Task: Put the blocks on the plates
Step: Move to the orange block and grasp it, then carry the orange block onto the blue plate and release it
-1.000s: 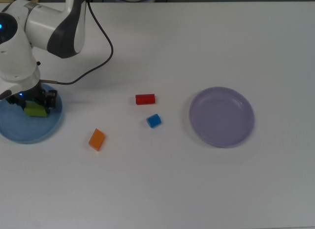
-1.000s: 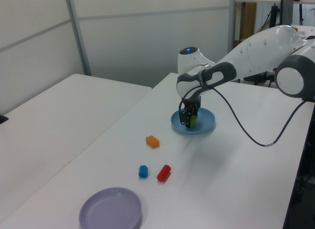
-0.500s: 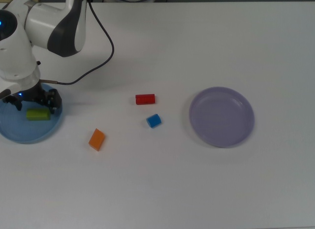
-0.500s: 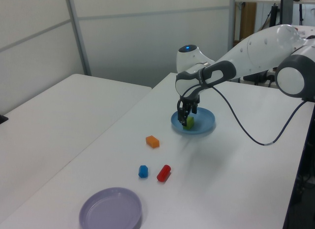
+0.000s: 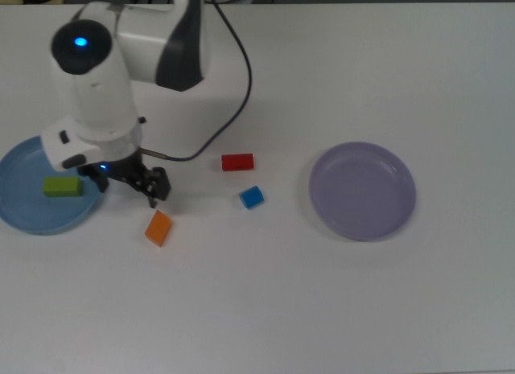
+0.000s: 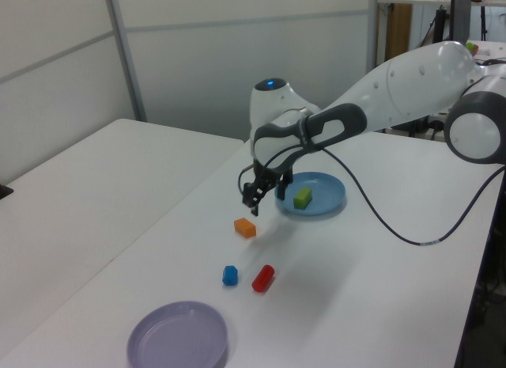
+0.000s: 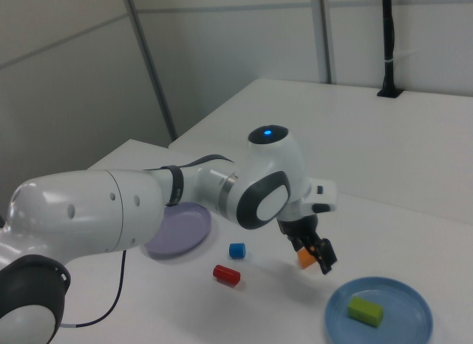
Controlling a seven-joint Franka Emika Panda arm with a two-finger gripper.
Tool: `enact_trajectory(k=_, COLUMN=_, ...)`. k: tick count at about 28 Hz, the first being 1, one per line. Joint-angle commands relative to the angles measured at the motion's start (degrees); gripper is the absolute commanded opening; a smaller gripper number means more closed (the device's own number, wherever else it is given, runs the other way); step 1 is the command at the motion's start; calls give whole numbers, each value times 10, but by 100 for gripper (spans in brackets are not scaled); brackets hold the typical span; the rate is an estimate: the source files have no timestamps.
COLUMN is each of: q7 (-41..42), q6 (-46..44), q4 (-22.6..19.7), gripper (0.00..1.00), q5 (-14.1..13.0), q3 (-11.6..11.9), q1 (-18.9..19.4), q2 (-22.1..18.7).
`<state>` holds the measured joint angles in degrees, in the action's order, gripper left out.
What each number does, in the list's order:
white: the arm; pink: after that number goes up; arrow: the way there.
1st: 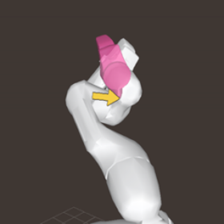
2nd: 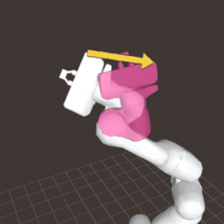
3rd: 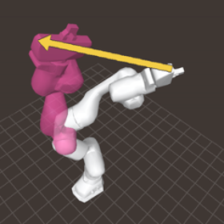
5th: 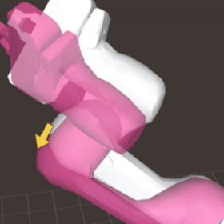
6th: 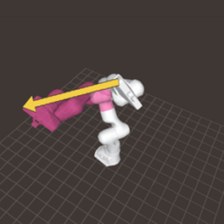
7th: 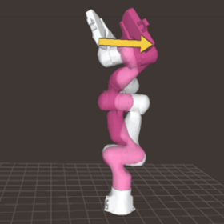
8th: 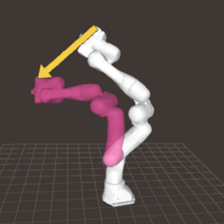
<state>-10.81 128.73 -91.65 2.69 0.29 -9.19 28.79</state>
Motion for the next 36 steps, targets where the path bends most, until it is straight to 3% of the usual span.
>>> enact_trajectory(k=1, q7=-82, q6=71, q4=-7, gripper=100, q5=-12, q3=4, q1=22, q2=20)
enact_trajectory(k=5, q7=-107, q6=107, q4=-6, gripper=99, q5=-8, q3=4, q1=36, q2=50)
enact_trajectory(k=8, q7=-107, q6=117, q4=-5, gripper=87, q5=-5, q3=4, q1=36, q2=68)
enact_trajectory(k=13, q7=-109, q6=156, q4=-5, gripper=25, q5=-11, q3=5, q1=35, q2=72)
enact_trajectory(k=14, q7=-111, q6=156, q4=-5, gripper=4, q5=-12, q3=5, q1=34, q2=72)
enact_trajectory(k=15, q7=-112, q6=156, q4=-5, gripper=0, q5=-13, q3=5, q1=33, q2=71)
enact_trajectory(k=28, q7=-97, q6=132, q4=-7, gripper=0, q5=-6, q3=11, q1=27, q2=36)
enact_trajectory(k=36, q7=-53, q6=93, q4=-5, gripper=0, q5=-11, q3=13, q1=-29, q2=-5)
